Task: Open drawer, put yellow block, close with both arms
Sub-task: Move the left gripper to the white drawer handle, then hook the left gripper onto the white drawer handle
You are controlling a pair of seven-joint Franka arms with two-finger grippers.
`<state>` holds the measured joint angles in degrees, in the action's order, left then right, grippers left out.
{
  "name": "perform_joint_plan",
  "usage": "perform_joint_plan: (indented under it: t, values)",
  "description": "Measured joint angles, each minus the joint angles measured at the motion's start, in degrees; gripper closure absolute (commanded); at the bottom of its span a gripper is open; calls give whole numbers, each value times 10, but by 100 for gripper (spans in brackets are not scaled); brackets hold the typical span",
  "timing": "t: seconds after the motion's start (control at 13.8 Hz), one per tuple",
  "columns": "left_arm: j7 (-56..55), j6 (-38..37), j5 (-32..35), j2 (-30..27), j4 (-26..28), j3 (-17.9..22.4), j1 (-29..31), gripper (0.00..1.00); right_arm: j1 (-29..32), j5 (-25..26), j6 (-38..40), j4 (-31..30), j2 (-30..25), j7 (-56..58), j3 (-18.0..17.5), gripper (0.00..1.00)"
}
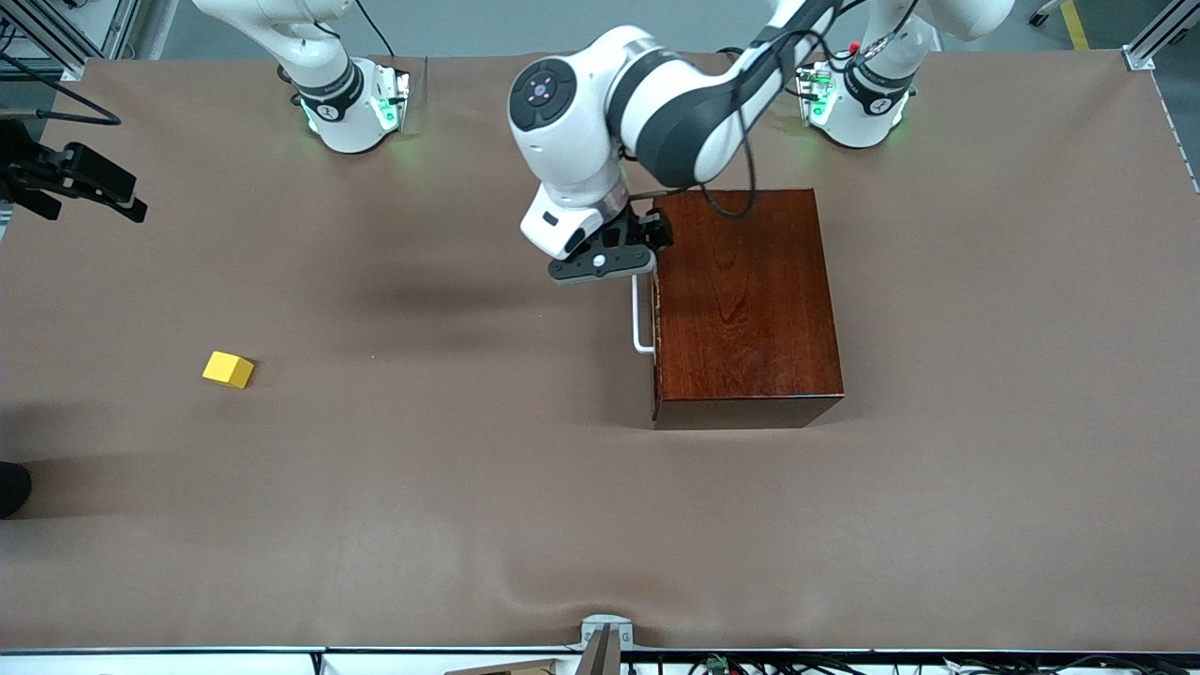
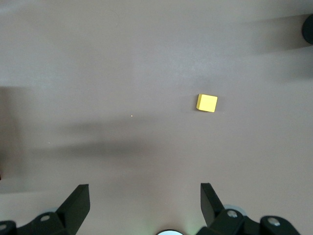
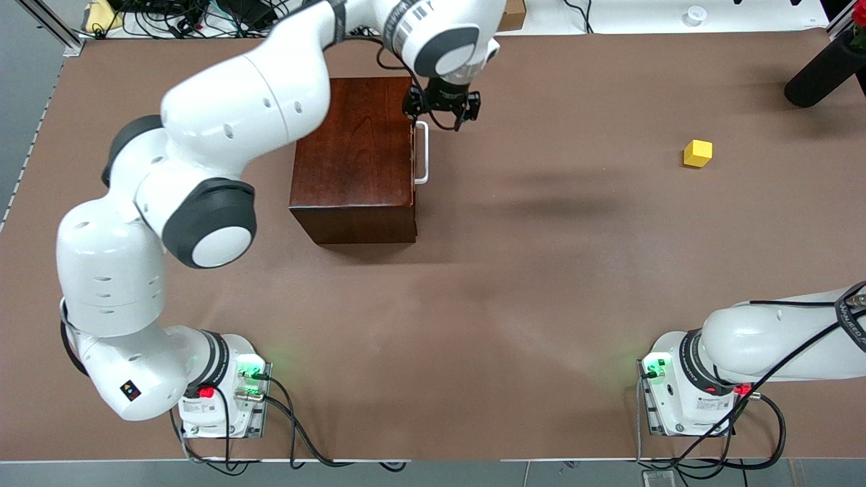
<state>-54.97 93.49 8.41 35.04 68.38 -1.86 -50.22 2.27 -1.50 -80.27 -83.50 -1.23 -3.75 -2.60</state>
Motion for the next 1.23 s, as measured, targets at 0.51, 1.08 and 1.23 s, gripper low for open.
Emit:
perform_joint_plan:
  t: [0.51,1.08,1.23]
  values:
    - [-1,63,0,60,-2,7,-6,0,0,0,0,0,0,0,0,0]
    - [41,65,35,93,-2,9,-15,0,0,0,0,0,0,0,0,0]
    - [46,65,35,97,-2,9,-15,0,0,0,0,0,0,0,0,0]
